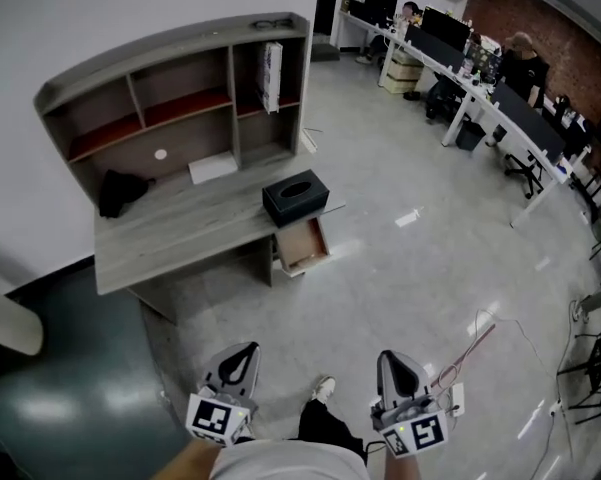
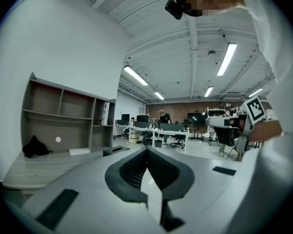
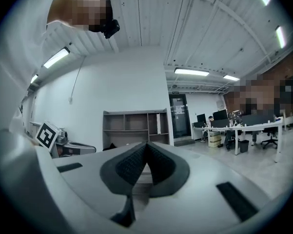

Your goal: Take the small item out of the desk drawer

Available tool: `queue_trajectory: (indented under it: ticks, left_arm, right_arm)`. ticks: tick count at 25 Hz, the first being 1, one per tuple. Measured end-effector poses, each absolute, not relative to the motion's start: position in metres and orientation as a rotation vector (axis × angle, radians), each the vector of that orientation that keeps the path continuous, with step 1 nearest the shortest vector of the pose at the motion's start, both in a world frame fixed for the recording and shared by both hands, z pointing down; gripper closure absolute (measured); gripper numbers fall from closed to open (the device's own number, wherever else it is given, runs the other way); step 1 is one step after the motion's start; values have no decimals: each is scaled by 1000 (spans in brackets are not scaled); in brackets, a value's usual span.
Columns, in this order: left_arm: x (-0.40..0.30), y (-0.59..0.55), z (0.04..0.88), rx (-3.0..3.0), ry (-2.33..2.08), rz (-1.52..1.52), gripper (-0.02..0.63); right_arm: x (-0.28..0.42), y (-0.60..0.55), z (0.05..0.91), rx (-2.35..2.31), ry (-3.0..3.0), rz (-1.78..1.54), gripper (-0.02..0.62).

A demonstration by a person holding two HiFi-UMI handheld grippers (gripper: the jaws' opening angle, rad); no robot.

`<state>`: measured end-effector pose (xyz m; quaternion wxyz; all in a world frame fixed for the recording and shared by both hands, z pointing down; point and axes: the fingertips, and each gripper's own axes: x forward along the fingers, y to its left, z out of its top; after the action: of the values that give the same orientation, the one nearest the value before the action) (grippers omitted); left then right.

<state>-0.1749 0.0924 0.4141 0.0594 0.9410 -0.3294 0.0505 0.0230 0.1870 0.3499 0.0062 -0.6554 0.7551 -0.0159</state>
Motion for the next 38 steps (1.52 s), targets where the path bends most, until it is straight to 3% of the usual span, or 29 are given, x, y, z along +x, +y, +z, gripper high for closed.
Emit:
queue_trajectory:
  ticks: [6,11,25,38]
  left_arm:
    - [-91,41,397,2807,-1135,151,588]
    - [-59,15,390,2781,-1252,179,588]
    - [-13,-52,421,2784,-1222,237,588]
    - [15,-116,502,2817,-1014,397,586]
  right_arm:
    - [127,133,344,-1973,2414,-63,574]
    - [171,98,349,-1893,2472,-91,574]
    - [195,31,366,-1878,2517,-146,574]
    - [169,-32,401,-1896,2563,-224,574]
